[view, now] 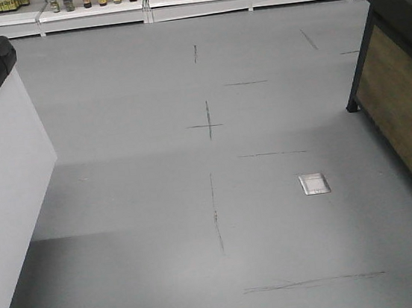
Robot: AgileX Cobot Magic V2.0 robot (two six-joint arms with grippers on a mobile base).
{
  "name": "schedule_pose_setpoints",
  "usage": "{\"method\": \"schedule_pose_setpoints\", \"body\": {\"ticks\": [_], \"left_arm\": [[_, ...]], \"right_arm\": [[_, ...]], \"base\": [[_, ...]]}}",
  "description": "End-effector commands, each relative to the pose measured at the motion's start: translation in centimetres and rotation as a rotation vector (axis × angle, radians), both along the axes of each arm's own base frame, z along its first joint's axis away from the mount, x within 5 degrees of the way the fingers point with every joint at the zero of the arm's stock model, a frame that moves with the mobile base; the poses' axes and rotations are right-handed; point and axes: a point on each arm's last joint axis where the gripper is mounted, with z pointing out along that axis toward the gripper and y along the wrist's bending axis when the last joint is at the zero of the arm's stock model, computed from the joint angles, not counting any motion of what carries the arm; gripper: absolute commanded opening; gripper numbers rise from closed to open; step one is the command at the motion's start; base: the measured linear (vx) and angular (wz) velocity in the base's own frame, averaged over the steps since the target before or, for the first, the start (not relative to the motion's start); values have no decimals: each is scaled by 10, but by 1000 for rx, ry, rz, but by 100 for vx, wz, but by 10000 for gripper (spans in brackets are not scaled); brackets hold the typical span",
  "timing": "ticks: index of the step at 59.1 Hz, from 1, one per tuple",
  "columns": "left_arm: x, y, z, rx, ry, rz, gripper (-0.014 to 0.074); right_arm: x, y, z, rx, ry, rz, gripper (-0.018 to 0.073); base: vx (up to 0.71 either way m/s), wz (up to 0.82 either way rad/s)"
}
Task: Pick three apples into basket with both arms
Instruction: 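Drive the base forward along the aisle toward the fruit tables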
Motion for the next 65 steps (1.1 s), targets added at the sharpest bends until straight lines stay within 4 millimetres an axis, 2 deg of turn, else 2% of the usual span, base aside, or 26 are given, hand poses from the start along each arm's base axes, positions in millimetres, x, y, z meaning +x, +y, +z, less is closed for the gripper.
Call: {"method": "schedule_pose_setpoints", "body": {"ticks": [1, 65], "left_arm": [[-2, 2, 16, -8, -107, 18, -6], [-2, 2, 16, -8, -107, 18, -6]], "right_arm": [[-1, 2, 4, -19, -74, 14, -5], [-1, 2, 4, -19, -74, 14, -5]], "base": [[1, 3], [7, 4]]}}
